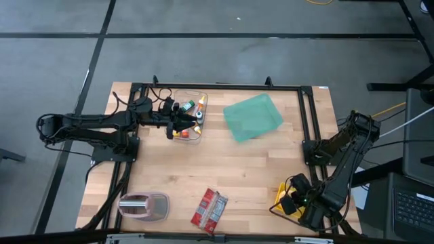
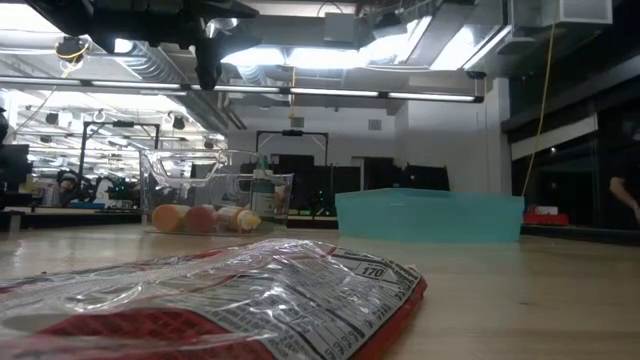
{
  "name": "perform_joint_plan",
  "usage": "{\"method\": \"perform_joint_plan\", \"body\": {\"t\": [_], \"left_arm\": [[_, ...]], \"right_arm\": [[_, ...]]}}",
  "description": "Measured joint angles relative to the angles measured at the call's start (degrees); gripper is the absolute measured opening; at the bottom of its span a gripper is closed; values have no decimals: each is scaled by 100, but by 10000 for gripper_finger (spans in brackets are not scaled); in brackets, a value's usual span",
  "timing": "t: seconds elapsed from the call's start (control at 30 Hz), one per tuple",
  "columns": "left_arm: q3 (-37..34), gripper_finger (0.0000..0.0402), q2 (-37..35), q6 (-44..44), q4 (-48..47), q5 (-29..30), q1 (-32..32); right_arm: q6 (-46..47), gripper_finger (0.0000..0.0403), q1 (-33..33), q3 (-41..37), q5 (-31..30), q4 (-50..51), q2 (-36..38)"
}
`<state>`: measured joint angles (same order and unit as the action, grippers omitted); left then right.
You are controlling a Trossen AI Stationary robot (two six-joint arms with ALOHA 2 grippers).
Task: Pick & Place Food Item
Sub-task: Put the blue donut into the yellow bin, then put the red popcorn bag into the blue bin
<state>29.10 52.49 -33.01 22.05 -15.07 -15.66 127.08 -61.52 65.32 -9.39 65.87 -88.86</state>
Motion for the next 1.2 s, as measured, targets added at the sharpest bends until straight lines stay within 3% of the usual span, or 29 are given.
{"method": "perform_joint_plan", "body": {"t": [0.47,0.6,0.77,0.97,1.1,1.2], "left_arm": [[0,157,0,15,2,0,0],[0,157,0,17,2,2,0],[0,157,0,23,2,7,0],[0,157,0,37,19,7,0],[0,157,7,-33,450,-139,0],[9,157,4,-333,1612,-491,-8]], "right_arm": [[-148,223,0,0,476,91,4],[-150,265,26,0,492,106,30],[-11,278,33,5,417,218,229],[1,269,99,433,125,1287,404],[-116,267,366,829,-832,1696,602],[-333,267,697,1064,-1819,1755,740]]}}
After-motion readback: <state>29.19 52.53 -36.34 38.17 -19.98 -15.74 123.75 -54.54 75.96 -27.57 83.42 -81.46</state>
